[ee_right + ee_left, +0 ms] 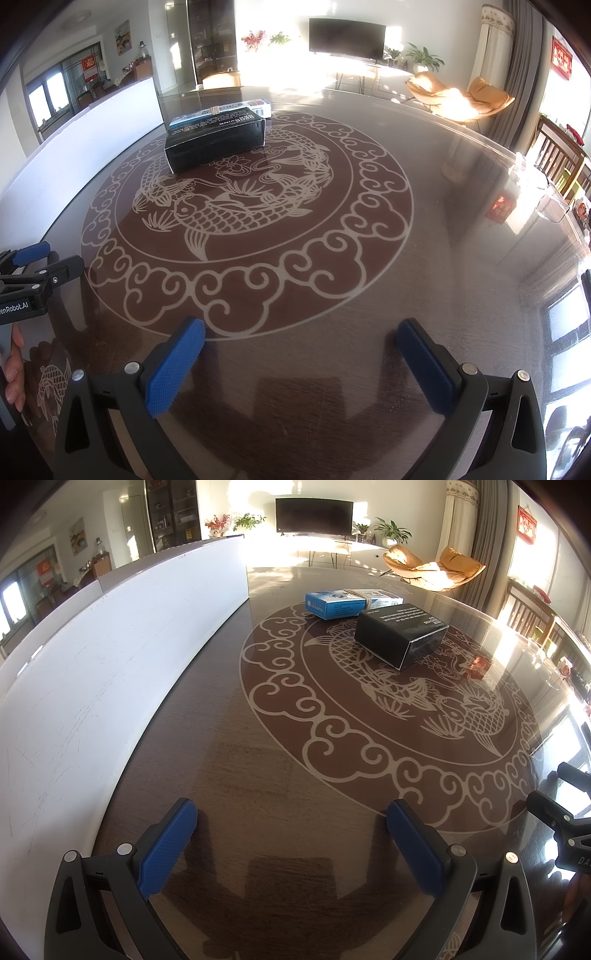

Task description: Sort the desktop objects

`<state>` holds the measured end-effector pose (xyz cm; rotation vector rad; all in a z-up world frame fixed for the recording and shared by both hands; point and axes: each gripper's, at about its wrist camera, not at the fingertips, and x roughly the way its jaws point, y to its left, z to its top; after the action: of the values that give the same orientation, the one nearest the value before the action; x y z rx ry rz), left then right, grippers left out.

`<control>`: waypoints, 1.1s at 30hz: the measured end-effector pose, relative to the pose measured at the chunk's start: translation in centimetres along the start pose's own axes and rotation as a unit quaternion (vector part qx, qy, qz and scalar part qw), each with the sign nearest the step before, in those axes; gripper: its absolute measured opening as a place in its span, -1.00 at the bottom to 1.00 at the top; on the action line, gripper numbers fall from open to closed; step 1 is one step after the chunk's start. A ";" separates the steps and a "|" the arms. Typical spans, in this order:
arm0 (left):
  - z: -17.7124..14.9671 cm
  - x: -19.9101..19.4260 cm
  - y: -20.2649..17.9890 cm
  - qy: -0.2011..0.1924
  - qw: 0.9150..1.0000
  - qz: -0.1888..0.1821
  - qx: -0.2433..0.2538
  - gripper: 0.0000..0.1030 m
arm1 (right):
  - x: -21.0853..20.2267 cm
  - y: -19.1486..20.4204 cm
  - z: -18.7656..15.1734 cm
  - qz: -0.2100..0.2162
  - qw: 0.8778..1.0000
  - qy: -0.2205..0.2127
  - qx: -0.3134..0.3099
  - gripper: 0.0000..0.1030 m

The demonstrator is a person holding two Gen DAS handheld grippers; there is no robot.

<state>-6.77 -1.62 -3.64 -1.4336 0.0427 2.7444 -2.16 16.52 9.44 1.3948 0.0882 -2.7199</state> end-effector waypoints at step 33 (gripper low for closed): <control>-0.2 -0.4 0.0 -0.001 1.000 -0.001 0.000 1.00 | 10.8 6.6 17.3 0.039 0.996 0.062 0.053 0.41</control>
<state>-6.38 -1.62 -3.44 -1.4302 0.0406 2.7431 -21.75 7.84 10.70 1.5595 -0.1006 -2.6086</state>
